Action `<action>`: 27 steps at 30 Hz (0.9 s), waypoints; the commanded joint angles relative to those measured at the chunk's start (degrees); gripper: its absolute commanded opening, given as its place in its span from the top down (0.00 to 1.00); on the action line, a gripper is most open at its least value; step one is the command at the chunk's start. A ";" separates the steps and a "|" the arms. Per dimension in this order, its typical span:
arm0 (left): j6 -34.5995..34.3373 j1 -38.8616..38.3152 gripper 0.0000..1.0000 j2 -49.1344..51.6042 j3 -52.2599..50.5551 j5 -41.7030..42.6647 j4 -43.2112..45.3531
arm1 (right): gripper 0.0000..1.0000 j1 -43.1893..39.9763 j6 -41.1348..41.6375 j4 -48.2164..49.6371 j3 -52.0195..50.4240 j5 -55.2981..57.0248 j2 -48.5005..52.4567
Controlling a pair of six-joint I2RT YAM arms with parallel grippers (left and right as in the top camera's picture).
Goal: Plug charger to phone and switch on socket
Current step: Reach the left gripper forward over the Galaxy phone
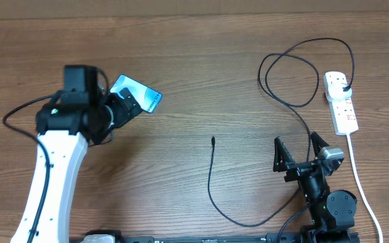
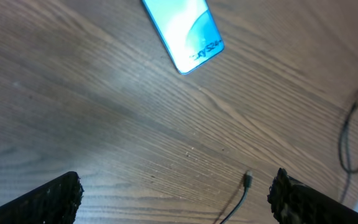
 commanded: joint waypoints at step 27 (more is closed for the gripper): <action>-27.61 -9.09 0.00 30.23 28.30 -14.58 -12.63 | 0.00 0.33 -0.22 0.22 -0.59 0.52 -0.57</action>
